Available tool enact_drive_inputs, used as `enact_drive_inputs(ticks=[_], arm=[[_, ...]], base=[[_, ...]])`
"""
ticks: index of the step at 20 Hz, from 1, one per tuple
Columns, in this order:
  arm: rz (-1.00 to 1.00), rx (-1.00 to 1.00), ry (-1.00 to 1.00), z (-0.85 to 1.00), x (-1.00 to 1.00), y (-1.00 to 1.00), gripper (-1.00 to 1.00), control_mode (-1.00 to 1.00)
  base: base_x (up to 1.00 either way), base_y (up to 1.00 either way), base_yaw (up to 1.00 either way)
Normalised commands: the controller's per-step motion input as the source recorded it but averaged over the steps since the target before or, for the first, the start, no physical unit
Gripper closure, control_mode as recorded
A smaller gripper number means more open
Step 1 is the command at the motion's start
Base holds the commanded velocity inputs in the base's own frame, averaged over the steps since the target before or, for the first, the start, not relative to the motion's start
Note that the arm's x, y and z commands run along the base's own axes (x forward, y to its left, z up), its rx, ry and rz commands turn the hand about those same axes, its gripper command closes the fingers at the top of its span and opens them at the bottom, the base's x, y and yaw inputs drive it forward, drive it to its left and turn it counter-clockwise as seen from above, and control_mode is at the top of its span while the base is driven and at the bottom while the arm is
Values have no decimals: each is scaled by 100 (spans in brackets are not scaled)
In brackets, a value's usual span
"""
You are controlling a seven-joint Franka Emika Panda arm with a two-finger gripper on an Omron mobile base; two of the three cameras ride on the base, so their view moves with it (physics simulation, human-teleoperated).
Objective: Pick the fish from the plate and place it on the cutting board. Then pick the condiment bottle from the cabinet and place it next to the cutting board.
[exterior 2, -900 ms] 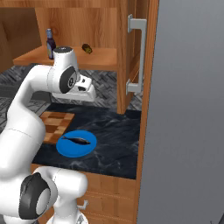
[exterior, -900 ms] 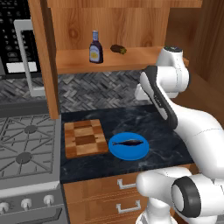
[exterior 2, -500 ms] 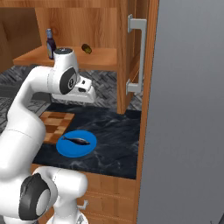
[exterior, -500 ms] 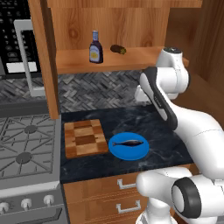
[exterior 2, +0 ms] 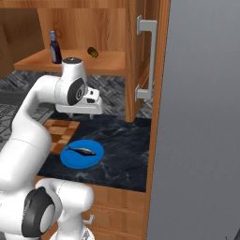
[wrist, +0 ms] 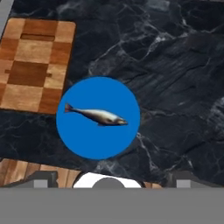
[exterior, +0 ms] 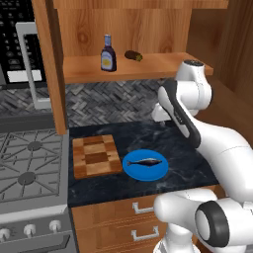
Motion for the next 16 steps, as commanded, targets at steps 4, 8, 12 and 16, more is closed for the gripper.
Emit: enact_drive_inputs(ticks=[4, 8, 12, 16], arm=[[16, 0, 0, -17, 0, 0, -100, -100], [16, 0, 0, -17, 0, 0, -100, -100], [15, -5, 0, -19, 0, 3, -100, -100], [14, -8, 0, -25, 0, 5, -100, -100]], base=[[0, 0, 0], [0, 0, 0], [0, 0, 0], [0, 0, 0]])
